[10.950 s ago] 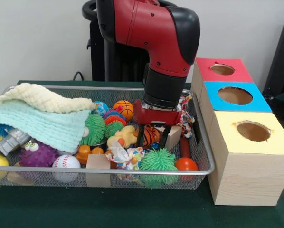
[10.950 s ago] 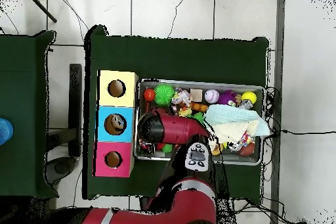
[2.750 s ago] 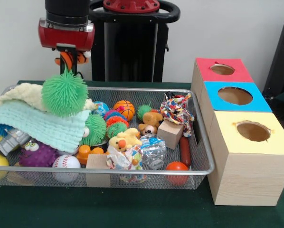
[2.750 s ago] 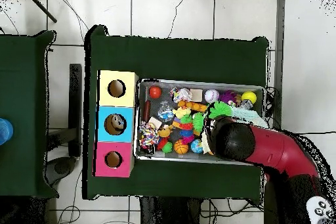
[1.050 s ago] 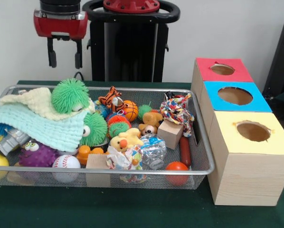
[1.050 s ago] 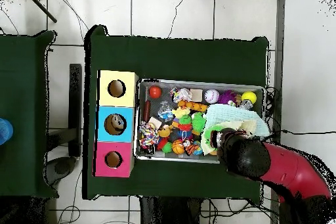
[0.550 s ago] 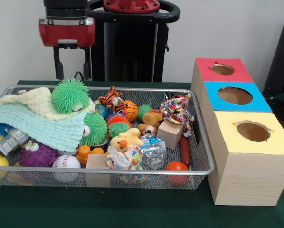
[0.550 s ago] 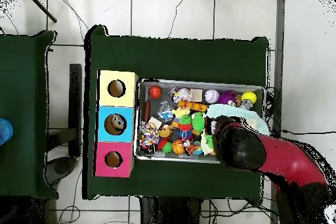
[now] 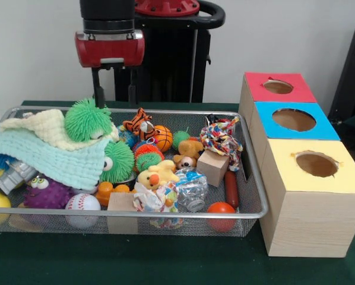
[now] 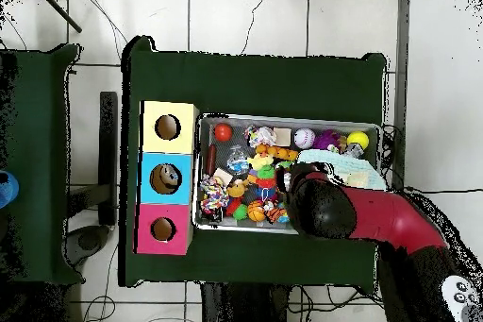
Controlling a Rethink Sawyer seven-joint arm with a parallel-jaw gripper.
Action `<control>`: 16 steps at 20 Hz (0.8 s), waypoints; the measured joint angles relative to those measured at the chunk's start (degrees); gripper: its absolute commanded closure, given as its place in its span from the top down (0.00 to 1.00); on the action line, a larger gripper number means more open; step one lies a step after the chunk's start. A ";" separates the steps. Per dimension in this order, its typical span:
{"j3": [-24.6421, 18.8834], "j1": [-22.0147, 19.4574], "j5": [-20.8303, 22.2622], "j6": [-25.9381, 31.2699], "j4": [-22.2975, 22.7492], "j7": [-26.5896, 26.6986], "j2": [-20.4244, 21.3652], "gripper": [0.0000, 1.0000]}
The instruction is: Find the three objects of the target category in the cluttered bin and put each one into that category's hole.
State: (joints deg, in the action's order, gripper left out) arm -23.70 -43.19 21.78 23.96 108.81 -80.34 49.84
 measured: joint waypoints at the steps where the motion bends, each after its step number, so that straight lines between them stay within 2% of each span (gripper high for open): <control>1: 0.00 0.44 0.00 -0.01 0.00 0.00 -0.09 1.00; 6: 0.02 2.04 0.00 -0.01 -0.01 0.00 -0.29 1.00; 16: 0.86 7.83 0.00 0.00 -0.20 0.00 -0.57 1.00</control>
State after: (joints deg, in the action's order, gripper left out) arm -22.84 -35.36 21.78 23.96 108.61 -80.34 49.28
